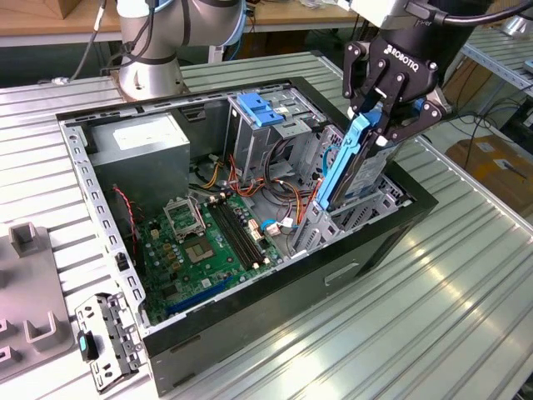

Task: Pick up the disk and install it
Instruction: 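Insert the disk into the insertion slot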

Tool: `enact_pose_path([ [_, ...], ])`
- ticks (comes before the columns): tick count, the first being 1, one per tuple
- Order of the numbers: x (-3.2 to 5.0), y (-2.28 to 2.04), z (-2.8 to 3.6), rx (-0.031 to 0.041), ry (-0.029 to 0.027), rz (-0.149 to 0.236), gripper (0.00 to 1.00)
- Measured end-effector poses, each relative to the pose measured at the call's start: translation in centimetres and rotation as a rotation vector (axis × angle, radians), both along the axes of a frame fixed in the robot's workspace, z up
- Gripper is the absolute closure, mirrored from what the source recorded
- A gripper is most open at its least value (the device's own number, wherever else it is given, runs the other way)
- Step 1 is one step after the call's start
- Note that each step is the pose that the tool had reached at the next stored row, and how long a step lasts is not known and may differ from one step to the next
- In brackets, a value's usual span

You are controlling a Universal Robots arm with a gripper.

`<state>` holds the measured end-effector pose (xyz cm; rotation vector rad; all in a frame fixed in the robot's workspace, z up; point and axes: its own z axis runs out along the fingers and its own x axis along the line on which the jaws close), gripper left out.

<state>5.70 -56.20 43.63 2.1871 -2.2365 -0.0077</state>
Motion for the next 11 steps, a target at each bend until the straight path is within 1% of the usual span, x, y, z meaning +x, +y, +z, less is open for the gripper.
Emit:
enact_pose_path([
  [1, 0.0, -0.01, -0.24, 0.0002, 0.0008, 0.0, 0.63],
  [3, 0.01, -0.02, -0.48, 0.0, 0.0013, 0.0, 0.63],
  [5, 0.02, -0.08, -1.03, -0.0001, 0.0018, 0.0, 0.63],
  [11, 0.04, -0.16, -2.0, 0.0, 0.0028, 0.0, 0.63],
])
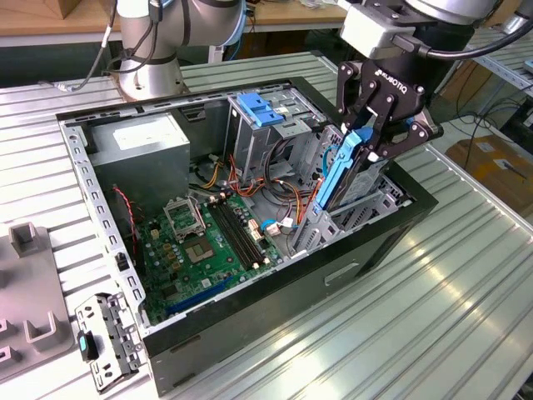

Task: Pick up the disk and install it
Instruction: 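Insert the disk into the insertion slot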

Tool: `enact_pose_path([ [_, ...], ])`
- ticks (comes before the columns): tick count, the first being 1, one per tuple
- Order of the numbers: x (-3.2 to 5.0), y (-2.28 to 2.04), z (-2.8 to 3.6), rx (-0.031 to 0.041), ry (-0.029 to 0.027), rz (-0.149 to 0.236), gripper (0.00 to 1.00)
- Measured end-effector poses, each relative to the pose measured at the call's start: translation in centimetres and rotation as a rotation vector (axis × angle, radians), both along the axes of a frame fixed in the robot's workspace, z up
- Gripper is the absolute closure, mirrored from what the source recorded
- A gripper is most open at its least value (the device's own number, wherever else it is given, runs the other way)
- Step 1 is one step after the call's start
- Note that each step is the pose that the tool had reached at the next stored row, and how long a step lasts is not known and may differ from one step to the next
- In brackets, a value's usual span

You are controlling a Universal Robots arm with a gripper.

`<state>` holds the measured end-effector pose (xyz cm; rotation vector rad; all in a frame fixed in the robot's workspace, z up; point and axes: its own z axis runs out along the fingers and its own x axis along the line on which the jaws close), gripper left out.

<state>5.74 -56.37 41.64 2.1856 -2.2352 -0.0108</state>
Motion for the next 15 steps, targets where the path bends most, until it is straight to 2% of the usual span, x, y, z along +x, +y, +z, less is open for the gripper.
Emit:
enact_pose_path([
  [10, 0.0, 0.0, -0.1, 0.0001, 0.0, 0.0, 0.63],
  [15, 0.0, 0.0, -0.42, 0.0001, 0.0, 0.0, 0.63],
])
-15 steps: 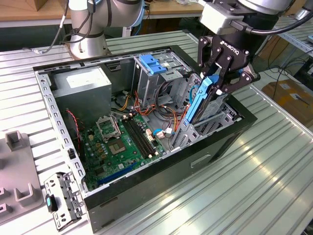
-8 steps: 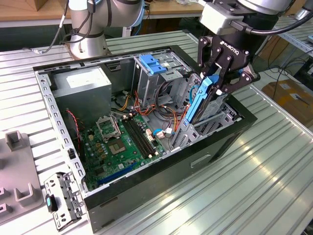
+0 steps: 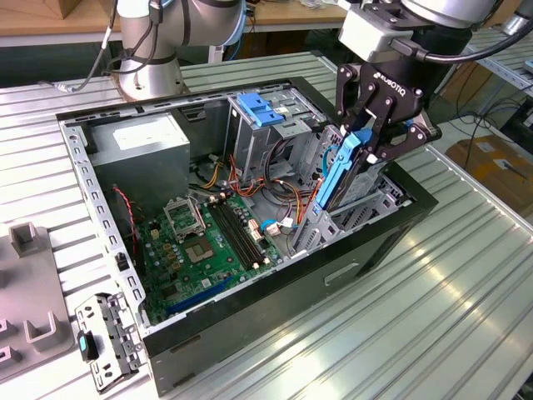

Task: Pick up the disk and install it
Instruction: 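Insert the disk into the insertion slot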

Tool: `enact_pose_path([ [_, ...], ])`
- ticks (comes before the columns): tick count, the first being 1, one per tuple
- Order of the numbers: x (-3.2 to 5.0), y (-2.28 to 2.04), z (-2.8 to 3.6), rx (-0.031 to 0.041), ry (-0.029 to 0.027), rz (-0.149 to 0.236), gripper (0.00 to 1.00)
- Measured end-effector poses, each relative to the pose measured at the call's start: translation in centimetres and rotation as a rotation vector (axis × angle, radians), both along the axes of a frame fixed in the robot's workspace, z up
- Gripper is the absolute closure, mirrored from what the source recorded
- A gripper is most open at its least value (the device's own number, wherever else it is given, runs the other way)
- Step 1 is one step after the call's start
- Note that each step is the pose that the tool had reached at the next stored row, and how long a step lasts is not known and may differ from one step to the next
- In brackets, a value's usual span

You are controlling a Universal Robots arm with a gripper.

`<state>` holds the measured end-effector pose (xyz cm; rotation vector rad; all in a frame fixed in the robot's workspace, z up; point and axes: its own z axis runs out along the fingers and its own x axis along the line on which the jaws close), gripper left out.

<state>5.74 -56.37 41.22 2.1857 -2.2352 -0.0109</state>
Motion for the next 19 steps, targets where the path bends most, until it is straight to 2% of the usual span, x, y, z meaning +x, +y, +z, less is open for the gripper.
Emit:
enact_pose_path([
  [19, 0.0, 0.0, -3.31, -0.0016, 0.0, 0.0, 0.63],
])
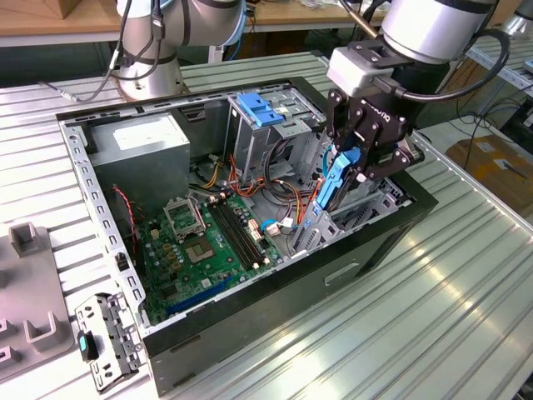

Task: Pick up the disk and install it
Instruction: 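Insert the disk into the insertion slot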

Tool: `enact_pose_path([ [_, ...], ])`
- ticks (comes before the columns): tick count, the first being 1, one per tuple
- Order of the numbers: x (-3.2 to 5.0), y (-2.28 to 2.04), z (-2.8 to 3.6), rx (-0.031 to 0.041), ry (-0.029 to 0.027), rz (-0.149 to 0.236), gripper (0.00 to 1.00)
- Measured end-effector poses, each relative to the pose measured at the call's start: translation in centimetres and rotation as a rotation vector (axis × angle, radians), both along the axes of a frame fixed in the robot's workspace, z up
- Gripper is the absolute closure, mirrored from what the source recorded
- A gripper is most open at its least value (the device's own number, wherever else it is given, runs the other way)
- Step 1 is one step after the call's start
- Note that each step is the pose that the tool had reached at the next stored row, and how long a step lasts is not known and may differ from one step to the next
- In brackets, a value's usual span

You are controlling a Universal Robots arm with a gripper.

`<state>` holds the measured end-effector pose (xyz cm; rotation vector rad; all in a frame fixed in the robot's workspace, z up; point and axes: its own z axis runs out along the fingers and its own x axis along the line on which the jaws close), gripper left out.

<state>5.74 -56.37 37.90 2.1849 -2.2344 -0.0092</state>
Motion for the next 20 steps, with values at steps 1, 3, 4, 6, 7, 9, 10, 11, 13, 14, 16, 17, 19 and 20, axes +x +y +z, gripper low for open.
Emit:
enact_pose_path([
  [1, 0.0, 0.0, -0.15, -0.0003, 0.0, 0.0, 0.63],
  [3, 0.0, 0.0, -0.63, -0.0012, 0.0, 0.0, 0.63],
  [4, 0.0, 0.0, -0.79, -0.0017, 0.0, 0.0, 0.63],
  [6, 0.0, 0.0, -1.08, -0.0031, 0.0, 0.0, 0.63],
  [7, 0.0, 0.0, -1.28, -0.0043, 0.0, 0.0, 0.63],
  [9, 0.0, 0.0, -1.59, -0.0054, 0.0, 0.0, 0.63],
  [10, 0.0, 0.0, -1.62, -0.0056, 0.0, 0.0, 0.63],
  [11, 0.0, 0.0, -1.63, -0.0056, 0.0, 0.0, 0.63],
  [13, 0.0, 0.0, -1.64, -0.0055, 0.0, 0.0, 0.63],
  [14, 0.0, 0.0, -1.65, -0.0054, 0.0, 0.0, 0.63],
  [16, 0.0, 0.0, -1.65, -0.0054, 0.0, 0.0, 0.63],
  [17, 0.0, 0.0, -1.65, -0.0055, 0.0, 0.0, 0.62],
  [19, 0.0, 0.0, -1.66, -0.0054, 0.0, 0.0, 0.55],
  [20, 0.0, 0.0, -1.67, -0.0054, 0.0, 0.0, 0.55],
])
